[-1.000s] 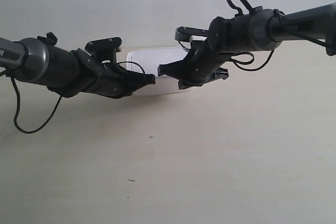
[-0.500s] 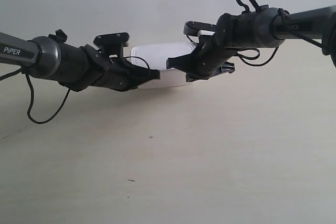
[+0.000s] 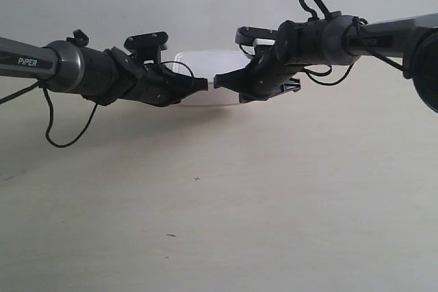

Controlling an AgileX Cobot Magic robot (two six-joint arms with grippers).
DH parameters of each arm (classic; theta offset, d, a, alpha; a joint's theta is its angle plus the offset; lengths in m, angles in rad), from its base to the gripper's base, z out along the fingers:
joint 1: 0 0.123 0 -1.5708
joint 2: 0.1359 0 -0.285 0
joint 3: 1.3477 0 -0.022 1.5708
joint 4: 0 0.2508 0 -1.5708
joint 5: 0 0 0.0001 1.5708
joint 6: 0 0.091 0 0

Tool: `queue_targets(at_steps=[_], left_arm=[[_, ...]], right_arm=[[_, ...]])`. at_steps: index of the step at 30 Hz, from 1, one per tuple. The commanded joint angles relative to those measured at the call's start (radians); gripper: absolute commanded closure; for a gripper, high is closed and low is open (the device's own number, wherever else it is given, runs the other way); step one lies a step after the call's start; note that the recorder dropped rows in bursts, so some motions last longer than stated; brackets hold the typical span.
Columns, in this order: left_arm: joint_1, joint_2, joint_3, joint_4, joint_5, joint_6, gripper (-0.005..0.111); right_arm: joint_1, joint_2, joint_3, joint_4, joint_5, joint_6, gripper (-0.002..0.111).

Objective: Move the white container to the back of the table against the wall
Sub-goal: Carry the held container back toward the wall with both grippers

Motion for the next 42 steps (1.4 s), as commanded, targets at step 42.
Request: queue_targets(at_steps=[42], left_arm=[[0.065,0.147,-0.261,0.075,0.019,0.037,0.107]], right_arm=[[-0.057,0.118,-0.163,-0.040,-0.097,-0.001,0.108]])
